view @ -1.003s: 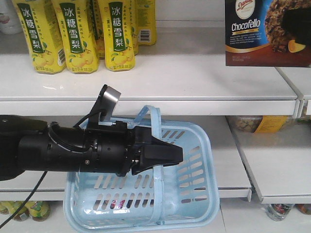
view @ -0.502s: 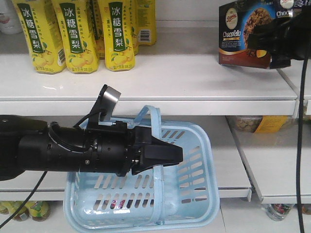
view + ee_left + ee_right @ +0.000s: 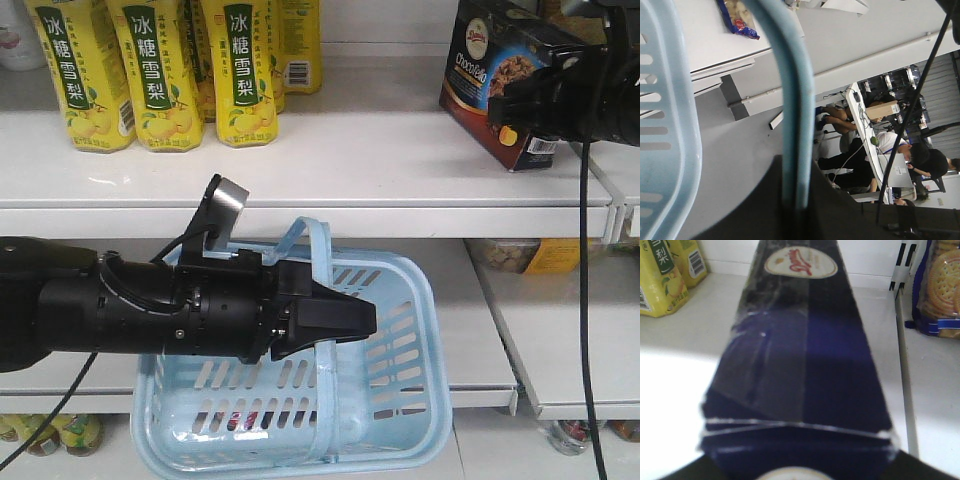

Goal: Left arm holds basket, right arm returns cookies
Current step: 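Set the cookie box upright on the upper shelf and open the right gripper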

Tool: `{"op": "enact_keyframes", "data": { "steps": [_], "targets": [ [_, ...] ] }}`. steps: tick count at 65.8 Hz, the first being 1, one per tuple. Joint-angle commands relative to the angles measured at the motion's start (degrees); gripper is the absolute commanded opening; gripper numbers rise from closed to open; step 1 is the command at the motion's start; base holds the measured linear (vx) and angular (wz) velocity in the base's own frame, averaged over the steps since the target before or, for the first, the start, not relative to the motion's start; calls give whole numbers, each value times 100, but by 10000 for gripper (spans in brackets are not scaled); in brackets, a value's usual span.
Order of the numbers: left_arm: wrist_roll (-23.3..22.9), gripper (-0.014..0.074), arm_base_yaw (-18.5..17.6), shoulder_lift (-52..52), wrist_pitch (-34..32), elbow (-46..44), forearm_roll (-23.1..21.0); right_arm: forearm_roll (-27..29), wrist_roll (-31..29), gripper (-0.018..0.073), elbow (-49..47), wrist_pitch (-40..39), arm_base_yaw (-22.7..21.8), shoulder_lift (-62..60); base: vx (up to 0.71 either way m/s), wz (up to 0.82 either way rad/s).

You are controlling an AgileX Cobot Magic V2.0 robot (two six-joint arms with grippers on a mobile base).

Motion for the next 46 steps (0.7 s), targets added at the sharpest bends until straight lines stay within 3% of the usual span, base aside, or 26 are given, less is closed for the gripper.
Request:
{"op": "enact_keyframes", "data": {
  "steps": [1,12,21,46],
  "targets": [
    [110,-3,2,-235,161,-228,-606,-18,-20,304,-132,-104,-44,-101,0,0],
    [110,-3,2,-235,161,-228,-606,-18,-38,488,-132,-73,-44,-101,0,0],
    [110,-3,2,-235,161,-228,-606,-18,-38,582,-132,-42,-44,-107,0,0],
    [110,-3,2,-235,161,-228,-606,-287,-43,582,-132,536,-44,-488,0,0]
  ]
}}
